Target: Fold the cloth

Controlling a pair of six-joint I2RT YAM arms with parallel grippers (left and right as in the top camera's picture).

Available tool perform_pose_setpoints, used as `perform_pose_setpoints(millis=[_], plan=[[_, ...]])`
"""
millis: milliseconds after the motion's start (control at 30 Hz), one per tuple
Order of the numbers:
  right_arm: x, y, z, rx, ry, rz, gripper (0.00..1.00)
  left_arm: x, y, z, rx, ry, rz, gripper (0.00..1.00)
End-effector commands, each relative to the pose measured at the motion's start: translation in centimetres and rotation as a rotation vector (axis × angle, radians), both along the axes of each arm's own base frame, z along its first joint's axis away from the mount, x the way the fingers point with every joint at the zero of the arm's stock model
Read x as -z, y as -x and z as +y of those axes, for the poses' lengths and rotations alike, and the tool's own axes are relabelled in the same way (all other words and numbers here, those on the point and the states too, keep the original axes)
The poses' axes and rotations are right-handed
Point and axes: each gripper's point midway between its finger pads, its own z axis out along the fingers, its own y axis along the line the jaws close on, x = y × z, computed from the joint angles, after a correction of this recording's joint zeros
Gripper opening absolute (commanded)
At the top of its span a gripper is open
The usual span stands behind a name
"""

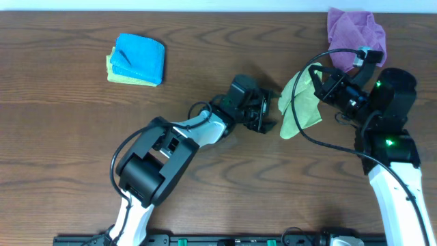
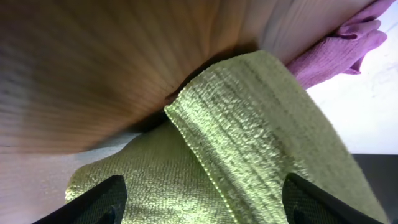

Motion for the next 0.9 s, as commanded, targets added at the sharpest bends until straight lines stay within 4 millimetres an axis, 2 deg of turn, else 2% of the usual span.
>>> perform_pose_setpoints(millis=[0, 400, 867], plan=[[-0.9, 0.1, 0.6, -0.028, 0.012, -0.028, 0.01, 0.0, -0.2, -0.8, -0.053, 0.003, 0.017, 0.81], [-1.0, 0.4, 1.3, -0.062, 0.001, -0.029, 0.01, 0.4, -1.3, -0.5, -0.139, -0.045, -0.031, 0.80], [-1.0, 0.6, 2.2, -0.088, 0.001, -0.029, 0.01, -0.8, -2.3, -1.3, -0.218, -0.058, -0.117, 0.80]])
